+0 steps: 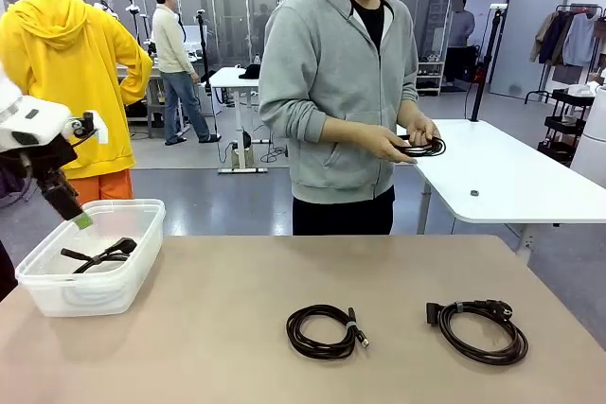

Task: Organize and store the cables.
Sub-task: Place the Power Cable into the Organizing box.

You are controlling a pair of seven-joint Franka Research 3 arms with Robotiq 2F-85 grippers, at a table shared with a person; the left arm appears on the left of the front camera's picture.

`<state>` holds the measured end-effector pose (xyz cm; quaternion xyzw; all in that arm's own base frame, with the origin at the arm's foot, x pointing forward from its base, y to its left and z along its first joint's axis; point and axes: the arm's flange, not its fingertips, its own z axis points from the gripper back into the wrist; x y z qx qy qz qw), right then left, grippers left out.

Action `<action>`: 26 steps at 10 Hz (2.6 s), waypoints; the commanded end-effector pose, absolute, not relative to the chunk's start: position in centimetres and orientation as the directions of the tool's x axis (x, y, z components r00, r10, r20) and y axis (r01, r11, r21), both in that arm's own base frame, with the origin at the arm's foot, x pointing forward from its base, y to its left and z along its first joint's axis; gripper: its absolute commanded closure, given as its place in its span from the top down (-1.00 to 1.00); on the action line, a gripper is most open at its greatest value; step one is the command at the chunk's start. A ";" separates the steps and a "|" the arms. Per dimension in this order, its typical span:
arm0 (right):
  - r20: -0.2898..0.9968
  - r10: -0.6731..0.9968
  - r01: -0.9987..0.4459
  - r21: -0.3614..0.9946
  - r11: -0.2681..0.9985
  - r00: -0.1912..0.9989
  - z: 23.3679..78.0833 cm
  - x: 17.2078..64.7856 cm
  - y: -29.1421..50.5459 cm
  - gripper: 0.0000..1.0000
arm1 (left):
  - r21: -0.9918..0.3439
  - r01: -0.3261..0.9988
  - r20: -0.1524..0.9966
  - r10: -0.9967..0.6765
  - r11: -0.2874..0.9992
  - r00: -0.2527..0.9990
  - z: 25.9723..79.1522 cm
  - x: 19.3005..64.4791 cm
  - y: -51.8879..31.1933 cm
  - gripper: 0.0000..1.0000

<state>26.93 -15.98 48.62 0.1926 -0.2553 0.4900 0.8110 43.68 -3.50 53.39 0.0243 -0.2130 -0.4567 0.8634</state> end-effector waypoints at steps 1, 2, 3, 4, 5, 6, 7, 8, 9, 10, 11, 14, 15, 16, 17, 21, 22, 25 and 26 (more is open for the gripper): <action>0.604 0.685 -0.885 0.078 0.459 0.409 48.8 26.8 -15.8 1.00 | 0.306 0.815 0.454 -0.828 0.492 0.330 52.7 36.8 -2.3 1.00; 0.604 0.685 -0.885 0.078 0.459 0.409 48.8 26.8 -15.8 1.00 | 0.335 0.838 0.484 -0.842 0.430 0.239 52.8 34.0 -1.6 1.00; 0.604 0.685 -0.885 0.078 0.459 0.409 48.8 26.8 -15.8 1.00 | 0.353 0.837 0.516 -0.833 0.419 0.199 53.0 32.0 -0.1 1.00; 0.604 0.685 -0.885 0.078 0.459 0.409 48.8 26.8 -15.8 1.00 | 0.301 0.850 0.577 -0.792 0.433 0.199 53.4 30.8 2.0 1.00; 0.604 0.685 -0.885 0.078 0.459 0.409 48.8 26.8 -15.8 1.00 | 0.260 0.879 0.606 -0.776 0.399 0.174 53.2 30.7 3.0 1.00; 0.604 0.685 -0.885 0.078 0.459 0.409 48.8 26.8 -15.8 1.00 | 0.257 0.882 0.609 -0.775 0.395 0.170 52.8 30.8 3.2 1.00; 0.604 0.685 -0.885 0.078 0.459 0.409 48.8 26.8 -15.8 1.00 | 0.321 0.843 0.559 -0.805 0.432 0.200 54.6 31.8 1.8 1.00; 0.604 0.685 -0.885 0.078 0.459 0.409 48.8 26.8 -15.8 1.00 | 0.321 0.843 0.559 -0.805 0.432 0.200 54.6 31.8 1.8 1.00; 0.604 0.685 -0.885 0.078 0.459 0.409 48.8 26.8 -15.8 1.00 | 0.321 0.843 0.559 -0.805 0.432 0.200 54.6 31.8 1.8 1.00; 0.603 0.696 -0.893 0.062 0.446 0.390 48.6 26.9 -16.0 1.00 | 0.321 0.843 0.559 -0.805 0.432 0.200 54.6 31.8 1.8 1.00; 0.538 0.766 -0.905 -0.011 0.424 0.352 50.0 25.7 -14.2 1.00 | 0.321 0.843 0.559 -0.805 0.432 0.200 54.6 31.8 1.8 1.00; 0.259 0.912 -0.932 -0.089 0.351 0.319 52.2 31.2 -8.6 1.00 | 0.321 0.843 0.559 -0.805 0.432 0.200 54.6 31.8 1.8 1.00; 0.187 0.941 -0.951 -0.074 0.299 0.281 52.2 33.6 -6.7 1.00 | 0.321 0.843 0.559 -0.805 0.432 0.200 54.6 31.8 1.8 1.00; 0.127 0.966 -0.972 -0.035 0.231 0.225 51.5 36.8 -4.6 1.00 | 0.321 0.843 0.559 -0.805 0.432 0.200 54.6 31.8 1.8 1.00; 0.123 0.972 -0.979 -0.018 0.202 0.199 50.4 39.4 -2.9 1.00 | 0.321 0.843 0.559 -0.805 0.432 0.200 54.6 31.8 1.8 1.00; 0.105 0.980 -0.982 -0.064 0.177 0.169 44.5 45.0 1.8 1.00 | 0.321 0.843 0.559 -0.805 0.432 0.200 54.6 31.8 1.8 1.00; 0.105 0.984 -0.986 -0.069 0.155 0.147 43.1 46.3 2.1 1.00 | 0.321 0.843 0.559 -0.805 0.432 0.200 54.6 31.8 1.8 1.00; 0.098 0.982 -0.983 -0.070 0.168 0.161 38.6 49.9 2.5 1.00 | 0.321 0.843 0.559 -0.805 0.432 0.200 54.6 31.8 1.8 1.00; 0.102 0.976 -0.978 -0.064 0.199 0.192 36.8 50.9 2.4 1.00 | 0.321 0.843 0.559 -0.805 0.432 0.200 54.6 31.8 1.8 1.00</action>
